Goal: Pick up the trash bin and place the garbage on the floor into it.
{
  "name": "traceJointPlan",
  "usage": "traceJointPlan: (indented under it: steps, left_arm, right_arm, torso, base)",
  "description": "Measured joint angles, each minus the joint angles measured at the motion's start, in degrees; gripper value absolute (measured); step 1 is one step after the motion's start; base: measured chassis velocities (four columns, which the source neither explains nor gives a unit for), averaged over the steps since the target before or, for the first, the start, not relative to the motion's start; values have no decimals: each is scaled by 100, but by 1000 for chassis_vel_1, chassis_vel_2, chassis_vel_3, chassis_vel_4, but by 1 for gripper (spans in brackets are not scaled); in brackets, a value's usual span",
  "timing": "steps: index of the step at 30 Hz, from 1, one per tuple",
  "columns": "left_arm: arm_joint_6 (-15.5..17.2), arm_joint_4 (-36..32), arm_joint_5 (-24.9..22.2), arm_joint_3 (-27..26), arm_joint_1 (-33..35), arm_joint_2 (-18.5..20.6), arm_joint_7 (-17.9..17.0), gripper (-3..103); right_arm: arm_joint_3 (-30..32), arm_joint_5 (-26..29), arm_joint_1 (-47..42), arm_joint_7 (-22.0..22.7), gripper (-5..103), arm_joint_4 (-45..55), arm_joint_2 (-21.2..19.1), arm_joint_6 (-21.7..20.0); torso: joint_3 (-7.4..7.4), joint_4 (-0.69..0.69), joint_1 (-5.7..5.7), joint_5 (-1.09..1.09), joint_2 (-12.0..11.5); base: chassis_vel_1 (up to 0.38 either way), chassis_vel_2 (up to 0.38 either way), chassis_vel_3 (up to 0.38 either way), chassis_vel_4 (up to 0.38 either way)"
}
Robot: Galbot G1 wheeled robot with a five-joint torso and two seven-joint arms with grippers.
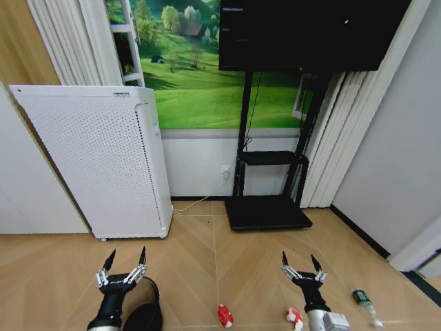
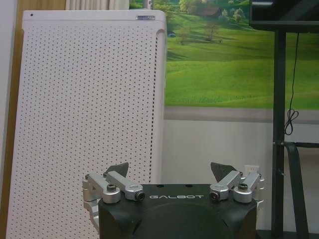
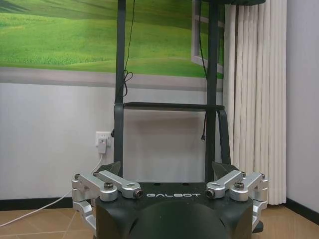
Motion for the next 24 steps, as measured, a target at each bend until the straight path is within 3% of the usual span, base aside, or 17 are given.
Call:
traceJointPlan:
  steps: [16, 20, 24]
  left_arm:
    - [-5, -6, 4, -20, 22, 3, -79, 94]
    - [18, -7, 106, -88, 44, 3, -210, 92]
    - [89, 142, 185, -161, 28, 32, -529, 99]
  right_arm:
    - [9, -6, 0, 21, 100, 16, -13, 0]
    - [7, -4, 18, 21, 100, 8, -20, 0]
    - [12, -2, 42, 17, 100, -44, -30, 0]
  torso:
    - [-348, 0, -30, 0, -377]
    - [-377, 0, -49, 0, -467]
    - [-377, 0, -54, -1, -486]
  base:
    - [0, 0, 0, 0]
    - [0, 0, 0, 0]
    - [0, 0, 0, 0]
